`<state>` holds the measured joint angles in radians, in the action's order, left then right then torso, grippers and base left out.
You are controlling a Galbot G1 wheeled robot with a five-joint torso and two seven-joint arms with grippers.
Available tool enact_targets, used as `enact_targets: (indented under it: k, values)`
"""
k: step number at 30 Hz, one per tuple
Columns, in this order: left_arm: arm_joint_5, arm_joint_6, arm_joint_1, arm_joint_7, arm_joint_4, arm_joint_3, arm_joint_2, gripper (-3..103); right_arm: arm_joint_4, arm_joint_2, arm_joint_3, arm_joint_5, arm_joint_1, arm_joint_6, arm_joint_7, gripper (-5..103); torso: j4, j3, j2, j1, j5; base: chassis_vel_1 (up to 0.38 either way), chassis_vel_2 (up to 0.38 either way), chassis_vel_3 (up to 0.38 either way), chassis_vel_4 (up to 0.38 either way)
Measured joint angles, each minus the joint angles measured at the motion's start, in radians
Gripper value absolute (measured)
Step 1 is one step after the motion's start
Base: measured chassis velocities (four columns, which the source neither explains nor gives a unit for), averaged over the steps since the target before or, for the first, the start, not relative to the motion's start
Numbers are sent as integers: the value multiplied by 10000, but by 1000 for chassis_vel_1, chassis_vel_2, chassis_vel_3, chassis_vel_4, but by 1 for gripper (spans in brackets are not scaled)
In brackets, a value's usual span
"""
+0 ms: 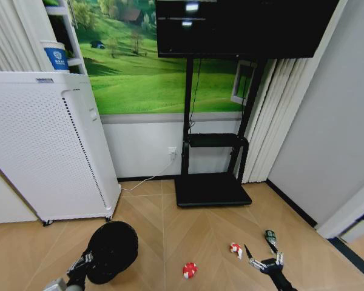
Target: Pick up the trash bin and place the garbage on the floor into it.
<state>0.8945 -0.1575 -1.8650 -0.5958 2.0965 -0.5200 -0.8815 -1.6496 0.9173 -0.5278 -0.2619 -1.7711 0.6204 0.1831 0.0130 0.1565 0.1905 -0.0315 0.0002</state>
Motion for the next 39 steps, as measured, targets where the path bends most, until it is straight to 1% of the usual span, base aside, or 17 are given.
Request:
enact_targets:
  k: [5,6,8,9,12,14,15,16,18,20,21,25,28,29,30,32,39]
  values:
    - [-23,-13,2,5,-16,11,-5,7,42,7,3,65,-27,121,36,100,3,3,-2,-6,-7,-200,196,216,-219]
    - [-35,-23,-19,19,-34,12,-11,7,91,16,2,70,-44,229,10,100,-3,4,-3,-7,2,-155,151,73,-12]
    - [-51,-38,-52,27,-43,11,-18,7,97,18,2,91,-82,310,-46,100,0,4,-3,-6,3,-67,69,-12,-3]
    - [-76,-45,-112,30,-45,4,-27,7,17,21,3,172,-214,364,-105,100,10,2,-2,-6,-9,0,0,0,0]
    - [-136,-80,-236,31,-48,-23,-59,7,-155,118,55,444,-500,320,-18,100,7,-2,-1,-1,-3,13,-21,-58,-5]
    - [-189,-120,-414,36,-77,-62,-79,7,-209,281,208,892,-762,97,310,100,3,-3,0,2,-4,70,-53,-62,30]
    - [-189,-120,-414,36,-77,-62,-79,7,-209,281,208,892,-762,97,310,100,3,-3,0,2,-4,70,-57,-57,30]
    - [-205,-133,-488,36,-90,-67,-36,7,-207,347,316,1043,-844,-75,540,100,1,-3,-1,2,-3,65,-57,-45,63]
    - [-201,-135,-643,24,-79,-108,236,7,-138,417,475,1185,-834,-374,794,100,8,-3,0,2,-5,0,0,0,0]
    - [-198,-145,-824,28,-27,-238,337,7,-106,353,590,1175,-708,-551,843,100,11,-3,0,1,-2,0,0,0,0]
    - [-197,-166,-989,56,22,-357,384,7,-101,244,707,1093,-580,-711,870,100,5,-2,0,2,-1,0,0,0,0]
    - [-246,-236,-1451,166,121,-722,410,7,-56,-73,975,784,-308,-1038,921,100,-1,0,0,0,-1,0,0,0,0]
    - [-402,-316,-1912,305,225,-1007,289,7,380,-605,1211,670,-123,-831,588,100,-3,0,0,0,0,0,0,0,0]
    - [-484,-342,-2035,342,261,-1061,214,7,875,-790,1340,664,57,-334,108,100,3,0,0,0,-6,0,0,0,0]
    - [-484,-342,-2035,342,261,-1061,214,7,875,-790,1340,664,57,-334,108,100,3,0,0,0,-6,0,0,0,0]
    - [-603,-363,-2160,349,324,-1094,104,7,1528,-996,1547,654,342,201,-622,100,5,0,0,0,1,0,0,0,0]
    - [-913,-415,-2367,365,350,-1087,-199,7,2085,-1009,2276,749,975,575,-636,100,2,-1,1,0,-2,0,0,0,0]
